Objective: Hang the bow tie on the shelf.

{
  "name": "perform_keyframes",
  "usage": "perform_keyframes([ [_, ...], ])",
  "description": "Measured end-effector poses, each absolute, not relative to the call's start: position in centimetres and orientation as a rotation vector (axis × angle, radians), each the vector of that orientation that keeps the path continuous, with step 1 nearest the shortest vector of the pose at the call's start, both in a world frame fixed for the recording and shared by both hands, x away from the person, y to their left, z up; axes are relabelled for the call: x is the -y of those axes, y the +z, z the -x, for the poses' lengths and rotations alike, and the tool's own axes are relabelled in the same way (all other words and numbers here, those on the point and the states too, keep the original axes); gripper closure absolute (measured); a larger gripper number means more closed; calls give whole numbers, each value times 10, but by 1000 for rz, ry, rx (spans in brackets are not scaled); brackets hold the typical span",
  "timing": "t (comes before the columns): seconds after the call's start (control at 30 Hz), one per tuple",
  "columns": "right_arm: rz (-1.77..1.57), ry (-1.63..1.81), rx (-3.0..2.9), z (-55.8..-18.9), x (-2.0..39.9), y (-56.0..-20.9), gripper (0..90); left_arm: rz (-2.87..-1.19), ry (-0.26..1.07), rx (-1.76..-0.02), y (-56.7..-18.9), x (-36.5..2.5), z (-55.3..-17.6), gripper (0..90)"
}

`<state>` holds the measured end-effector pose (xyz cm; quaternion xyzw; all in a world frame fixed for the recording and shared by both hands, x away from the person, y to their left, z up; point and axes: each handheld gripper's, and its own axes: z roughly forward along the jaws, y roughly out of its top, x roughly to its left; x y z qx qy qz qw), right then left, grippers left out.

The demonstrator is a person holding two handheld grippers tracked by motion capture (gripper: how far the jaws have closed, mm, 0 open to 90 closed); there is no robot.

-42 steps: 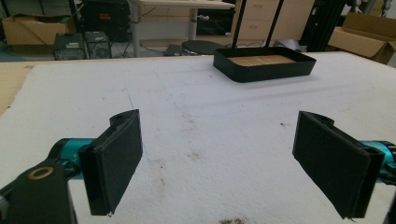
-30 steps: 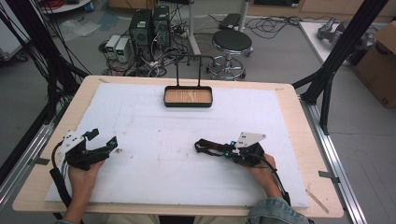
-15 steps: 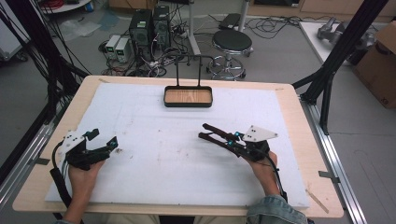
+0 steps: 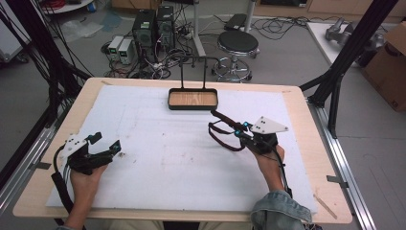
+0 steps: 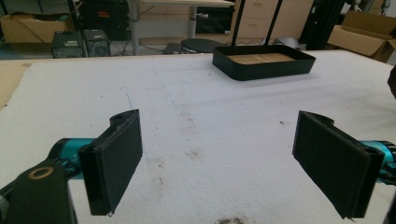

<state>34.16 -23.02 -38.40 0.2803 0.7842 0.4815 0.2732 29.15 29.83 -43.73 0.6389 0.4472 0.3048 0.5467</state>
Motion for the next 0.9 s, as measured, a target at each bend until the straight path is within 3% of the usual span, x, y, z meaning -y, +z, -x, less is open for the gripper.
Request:
perform_keyframes([
  [0.2, -786, 1293, -2080, -352, 225, -370, 800, -1513, 719, -1062, -438, -298, -292, 163],
  [0.23, -659, 1273, -2009, -362, 227, -365, 800, -1512, 719, -1063, -438, -298, -292, 163],
  [0.27, -796, 1296, -2064, -356, 223, -364, 800, -1512, 719, -1062, -438, -298, -292, 163],
  [0.5, -845, 1299, -2027, -371, 213, -347, 800, -1517, 713, -1058, -438, -298, -292, 165],
  [0.57, -624, 1246, -1920, -389, 216, -341, 800, -1518, 713, -1057, -438, -298, -292, 165],
  [0.63, -751, 1273, -1954, -388, 211, -340, 800, -1517, 713, -1058, -438, -298, -292, 165],
  [0.9, -750, 1292, -1887, -411, 209, -326, 799, -1514, 710, -1058, -438, -298, -293, 165],
])
